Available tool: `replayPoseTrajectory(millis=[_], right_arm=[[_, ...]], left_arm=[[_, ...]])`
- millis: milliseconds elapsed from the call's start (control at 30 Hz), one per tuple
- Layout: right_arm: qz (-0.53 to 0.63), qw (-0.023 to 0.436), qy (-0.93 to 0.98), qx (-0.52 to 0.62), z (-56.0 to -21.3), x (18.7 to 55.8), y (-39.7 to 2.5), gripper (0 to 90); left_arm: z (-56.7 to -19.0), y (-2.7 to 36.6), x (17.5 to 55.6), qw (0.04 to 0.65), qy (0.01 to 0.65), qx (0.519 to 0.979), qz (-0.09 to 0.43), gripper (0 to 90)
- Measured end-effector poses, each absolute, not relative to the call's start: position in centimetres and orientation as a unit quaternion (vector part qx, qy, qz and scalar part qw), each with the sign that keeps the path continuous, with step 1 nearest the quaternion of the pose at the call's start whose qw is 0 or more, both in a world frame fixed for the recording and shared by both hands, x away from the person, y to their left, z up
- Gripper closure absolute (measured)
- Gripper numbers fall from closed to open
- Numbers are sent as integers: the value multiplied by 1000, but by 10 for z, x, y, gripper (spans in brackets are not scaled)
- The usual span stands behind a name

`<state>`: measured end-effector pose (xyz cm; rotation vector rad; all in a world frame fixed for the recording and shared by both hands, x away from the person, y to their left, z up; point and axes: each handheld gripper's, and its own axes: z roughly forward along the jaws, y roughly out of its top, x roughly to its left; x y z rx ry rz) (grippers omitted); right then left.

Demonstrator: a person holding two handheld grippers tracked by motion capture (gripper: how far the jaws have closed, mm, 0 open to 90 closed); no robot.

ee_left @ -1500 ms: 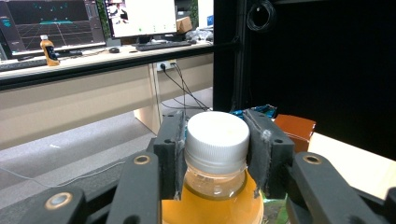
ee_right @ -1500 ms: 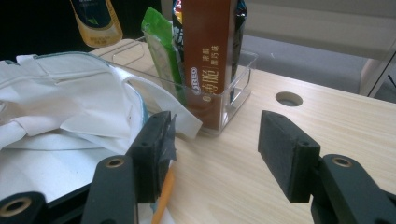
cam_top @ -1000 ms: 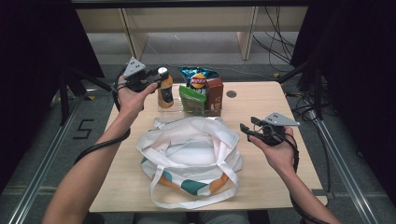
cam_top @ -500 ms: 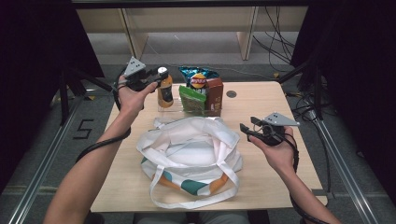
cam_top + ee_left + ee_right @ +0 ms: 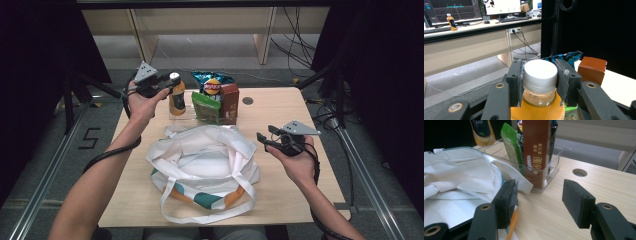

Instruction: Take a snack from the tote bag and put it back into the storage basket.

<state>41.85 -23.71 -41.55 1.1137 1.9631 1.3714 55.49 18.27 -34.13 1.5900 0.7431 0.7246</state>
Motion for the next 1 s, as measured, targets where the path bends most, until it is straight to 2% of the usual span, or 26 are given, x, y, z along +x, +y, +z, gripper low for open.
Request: replayPoseTrajectory(millis=[1000], right_arm=[[503, 248, 721, 406, -416, 419, -237, 451]], left_arm=[[-359, 186, 564, 575, 336, 681, 304, 591]])
